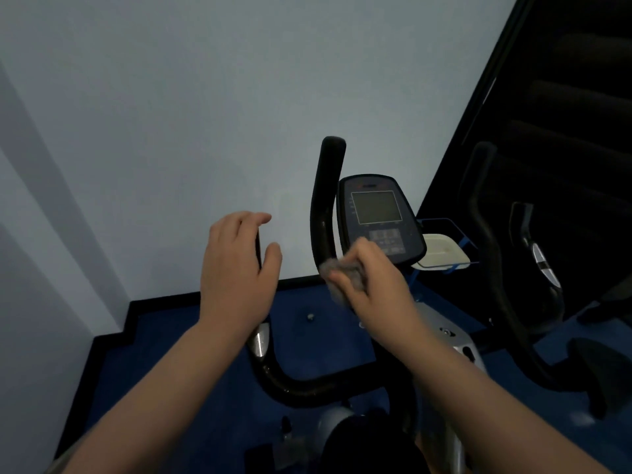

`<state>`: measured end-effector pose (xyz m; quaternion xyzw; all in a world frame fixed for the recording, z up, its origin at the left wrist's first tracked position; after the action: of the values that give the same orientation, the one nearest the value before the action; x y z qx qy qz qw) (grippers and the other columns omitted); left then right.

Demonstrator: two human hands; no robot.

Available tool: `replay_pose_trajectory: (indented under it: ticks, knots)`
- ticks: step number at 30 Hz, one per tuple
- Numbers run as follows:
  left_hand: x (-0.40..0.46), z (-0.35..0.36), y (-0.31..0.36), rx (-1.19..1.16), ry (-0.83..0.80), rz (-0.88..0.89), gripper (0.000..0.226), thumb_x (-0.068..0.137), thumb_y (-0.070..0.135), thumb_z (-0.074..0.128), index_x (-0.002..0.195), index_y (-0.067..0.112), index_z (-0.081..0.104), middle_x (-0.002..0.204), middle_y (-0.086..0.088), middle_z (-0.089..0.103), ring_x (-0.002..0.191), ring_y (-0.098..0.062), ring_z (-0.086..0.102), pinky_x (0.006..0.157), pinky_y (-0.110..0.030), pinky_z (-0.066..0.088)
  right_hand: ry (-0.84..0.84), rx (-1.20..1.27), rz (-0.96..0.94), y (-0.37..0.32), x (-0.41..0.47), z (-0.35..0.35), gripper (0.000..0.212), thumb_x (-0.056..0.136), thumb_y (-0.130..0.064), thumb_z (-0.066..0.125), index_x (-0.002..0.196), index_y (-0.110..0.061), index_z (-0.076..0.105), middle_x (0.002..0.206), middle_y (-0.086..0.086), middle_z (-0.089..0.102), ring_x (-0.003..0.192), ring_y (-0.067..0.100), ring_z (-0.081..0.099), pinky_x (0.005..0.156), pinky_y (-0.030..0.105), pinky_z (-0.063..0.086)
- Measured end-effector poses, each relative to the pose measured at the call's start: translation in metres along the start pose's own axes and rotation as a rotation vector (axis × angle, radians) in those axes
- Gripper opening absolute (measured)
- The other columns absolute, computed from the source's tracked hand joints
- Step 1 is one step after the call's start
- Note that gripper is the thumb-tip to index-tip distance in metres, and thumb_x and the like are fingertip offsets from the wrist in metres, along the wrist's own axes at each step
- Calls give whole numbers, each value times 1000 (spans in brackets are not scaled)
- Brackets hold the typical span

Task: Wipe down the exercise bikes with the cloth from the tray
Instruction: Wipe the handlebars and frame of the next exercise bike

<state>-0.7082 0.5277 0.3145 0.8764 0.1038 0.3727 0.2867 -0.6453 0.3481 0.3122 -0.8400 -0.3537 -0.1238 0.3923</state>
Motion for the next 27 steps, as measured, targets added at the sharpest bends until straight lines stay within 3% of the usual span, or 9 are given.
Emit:
replay_pose_trajectory:
  ticks: [3,7,14,17,20,23,27]
  knots:
    - [3,0,-2,-3,16,-9,31,89,22,49,118,15,57,114,1,52,105,-5,34,87,-21,30,7,6,17,6,-2,0,21,90,-21,61,80,-22,43,80,-7,50,74,7,52,61,21,41]
    - [5,0,-2,44,22,7,27,88,18,56,114,13,59,110,-1,54,105,-14,40,85,-25,34,93,76,109,-10,54,15,19,91,-20,61,81,-16,44,83,3,58,73,12,55,58,14,39]
    - [1,2,-3,49,29,2,28,87,20,58,114,14,58,111,-1,54,105,-12,39,85,-27,37,92,66,116,-2,19,12,23,88,-31,61,77,-27,42,74,-7,57,70,5,56,57,27,45]
    - [7,3,-3,89,12,7,28,85,20,61,112,14,58,110,-1,54,104,-16,40,82,-30,39,165,26,143,-16,66,20,21,90,-23,63,81,-16,45,78,-2,57,72,10,53,58,19,36]
    - [6,-1,-4,106,2,12,25,86,23,58,110,15,59,108,0,54,101,-16,41,80,-30,36,220,118,186,-12,63,24,23,89,-26,65,83,-15,46,76,-4,59,69,1,54,57,11,39]
    - [5,-3,-3,106,3,24,24,86,24,57,109,16,59,106,1,54,99,-14,40,78,-28,35,147,152,198,-3,37,16,26,87,-28,67,79,-20,44,73,-4,61,68,0,57,56,17,44]
    - [6,-4,-6,140,-14,43,23,85,20,62,107,15,60,105,1,55,97,-17,44,77,-28,35,46,-10,148,-11,55,-7,26,83,-27,70,84,-20,45,70,-10,56,65,2,55,57,25,44]
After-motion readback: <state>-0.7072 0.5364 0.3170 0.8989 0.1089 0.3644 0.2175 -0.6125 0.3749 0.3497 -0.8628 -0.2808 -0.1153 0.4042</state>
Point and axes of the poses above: each hand's wrist, its own x-axis towards the middle knuckle, its own z-axis out of the palm, y = z × x, the point moved 1 cm from there along x, towards the middle knuckle
